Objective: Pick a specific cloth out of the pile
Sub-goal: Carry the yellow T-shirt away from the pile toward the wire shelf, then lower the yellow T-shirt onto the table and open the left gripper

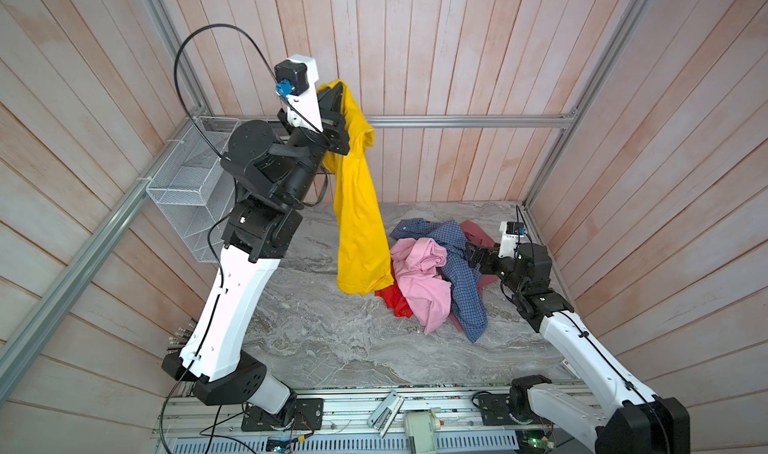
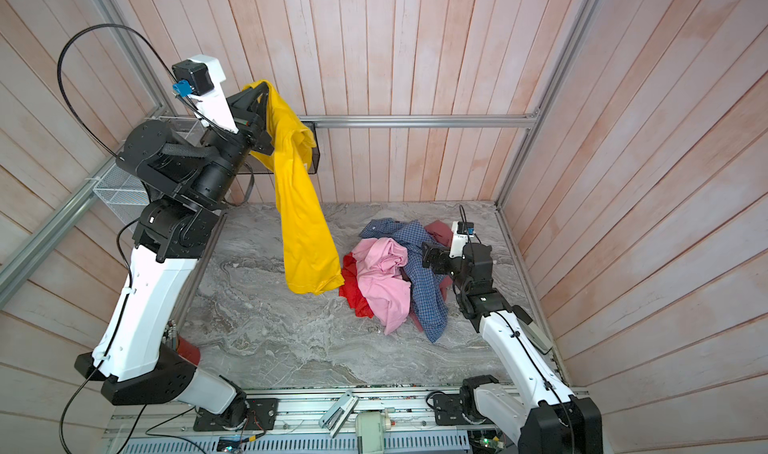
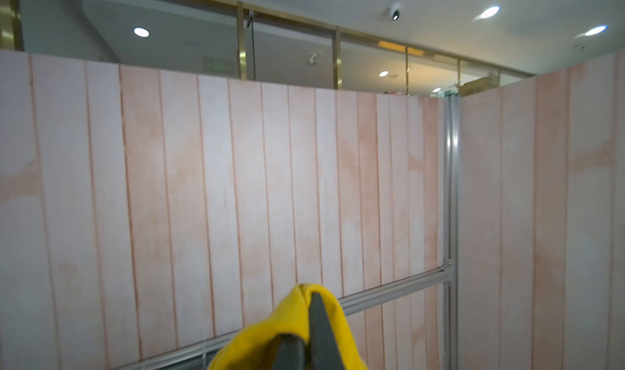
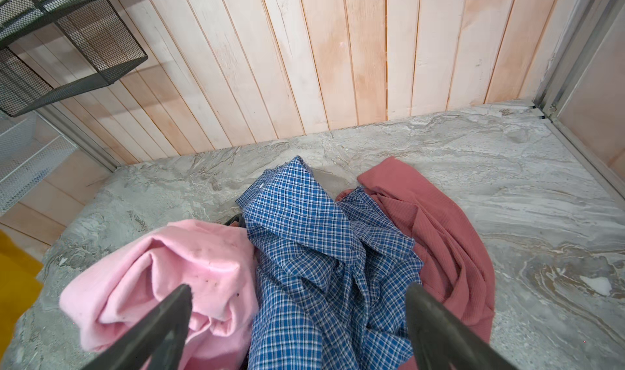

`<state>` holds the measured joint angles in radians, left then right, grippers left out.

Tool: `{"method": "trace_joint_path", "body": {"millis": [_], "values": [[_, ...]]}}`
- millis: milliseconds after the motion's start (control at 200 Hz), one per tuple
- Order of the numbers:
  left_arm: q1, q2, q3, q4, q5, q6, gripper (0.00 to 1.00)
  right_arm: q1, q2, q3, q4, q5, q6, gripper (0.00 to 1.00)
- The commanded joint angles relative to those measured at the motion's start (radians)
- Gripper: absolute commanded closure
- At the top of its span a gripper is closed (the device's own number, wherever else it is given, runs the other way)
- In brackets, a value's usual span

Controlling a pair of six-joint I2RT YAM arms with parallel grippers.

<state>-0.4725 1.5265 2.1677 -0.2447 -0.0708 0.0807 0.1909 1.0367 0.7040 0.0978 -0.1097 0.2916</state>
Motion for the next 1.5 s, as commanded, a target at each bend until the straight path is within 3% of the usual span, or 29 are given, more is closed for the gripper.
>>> {"method": "trace_joint_path", "body": {"millis": [0, 305, 465, 755, 935, 1170, 1336, 1386, 1441, 1491], "values": [[0.092, -0.025, -0.086, 0.054, 0.077, -0.102, 1.00, -0.001, 0.021, 0.031, 0.020, 0.005, 0.011, 0.02], [0.340, 0.070, -0.279, 0.116, 0.228, -0.276, 1.00, 0.001, 0.062, 0.069, -0.004, 0.027, 0.014, 0.02], [0.404, 0.112, -0.417, 0.177, 0.236, -0.280, 1.00, 0.009, 0.028, 0.066, -0.032, 0.064, 0.012, 0.03], [0.424, 0.111, -0.641, 0.190, 0.205, -0.271, 1.00, 0.013, 0.055, 0.056, 0.000, 0.085, 0.003, 0.03], [0.430, 0.179, -0.634, 0.086, 0.189, -0.261, 1.00, 0.013, 0.147, 0.116, 0.006, 0.066, -0.062, 0.03], [0.414, 0.208, -0.766, 0.054, 0.174, -0.337, 1.00, 0.013, 0.188, 0.164, -0.028, 0.045, -0.165, 0.02], [0.415, 0.318, -0.701, -0.050, 0.140, -0.348, 1.00, 0.010, 0.172, 0.147, -0.050, 0.057, -0.229, 0.02], [0.409, 0.342, -0.676, -0.066, 0.131, -0.343, 0.97, 0.006, 0.173, 0.149, -0.060, 0.053, -0.242, 0.02], [0.403, 0.361, -0.666, -0.067, 0.108, -0.334, 0.84, 0.004, 0.172, 0.153, -0.065, 0.044, -0.250, 0.02], [0.392, 0.382, -0.660, -0.087, 0.077, -0.325, 0.82, 0.002, 0.174, 0.157, -0.066, 0.034, -0.260, 0.02]]}}
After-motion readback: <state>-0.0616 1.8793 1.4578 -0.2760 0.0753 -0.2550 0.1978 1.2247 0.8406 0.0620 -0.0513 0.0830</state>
